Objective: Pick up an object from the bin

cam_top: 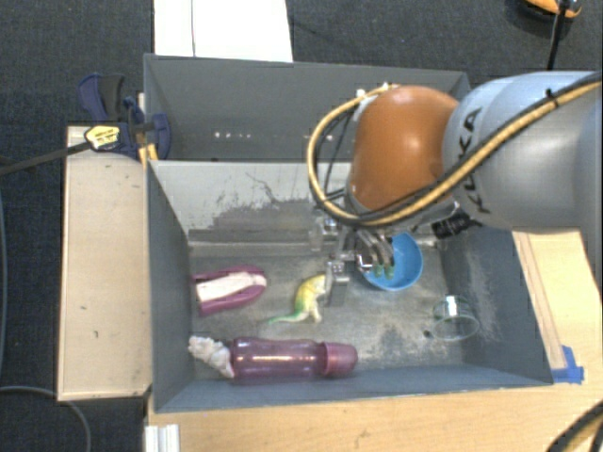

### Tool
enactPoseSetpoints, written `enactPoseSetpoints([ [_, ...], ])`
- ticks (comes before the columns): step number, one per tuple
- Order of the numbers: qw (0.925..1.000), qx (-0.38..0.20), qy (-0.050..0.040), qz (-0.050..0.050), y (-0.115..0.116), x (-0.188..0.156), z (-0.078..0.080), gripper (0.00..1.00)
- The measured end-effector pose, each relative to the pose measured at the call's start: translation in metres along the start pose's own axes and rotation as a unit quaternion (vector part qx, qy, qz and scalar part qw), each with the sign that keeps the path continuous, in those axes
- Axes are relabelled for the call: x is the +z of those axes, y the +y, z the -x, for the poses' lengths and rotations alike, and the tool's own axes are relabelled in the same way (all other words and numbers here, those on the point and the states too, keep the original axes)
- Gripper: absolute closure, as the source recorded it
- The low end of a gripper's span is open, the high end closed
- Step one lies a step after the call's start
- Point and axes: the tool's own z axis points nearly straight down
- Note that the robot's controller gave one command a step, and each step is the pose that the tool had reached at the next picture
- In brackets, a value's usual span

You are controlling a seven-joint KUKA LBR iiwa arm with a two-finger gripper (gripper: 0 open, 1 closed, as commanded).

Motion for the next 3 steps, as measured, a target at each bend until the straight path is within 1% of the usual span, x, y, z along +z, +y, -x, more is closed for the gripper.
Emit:
enactPoseSetpoints([
  [1, 1.0000, 0.001, -0.0041, 0.000, -0.001, -0.005, 0.002, 0.00],
  [2, 0.9987, -0.050, -0.0053, 0.000, -0.008, 0.026, -0.004, 0.00],
  [3, 0.9850, -0.172, -0.0050, 0.000, -0.021, 0.104, -0.008, 1.00],
])
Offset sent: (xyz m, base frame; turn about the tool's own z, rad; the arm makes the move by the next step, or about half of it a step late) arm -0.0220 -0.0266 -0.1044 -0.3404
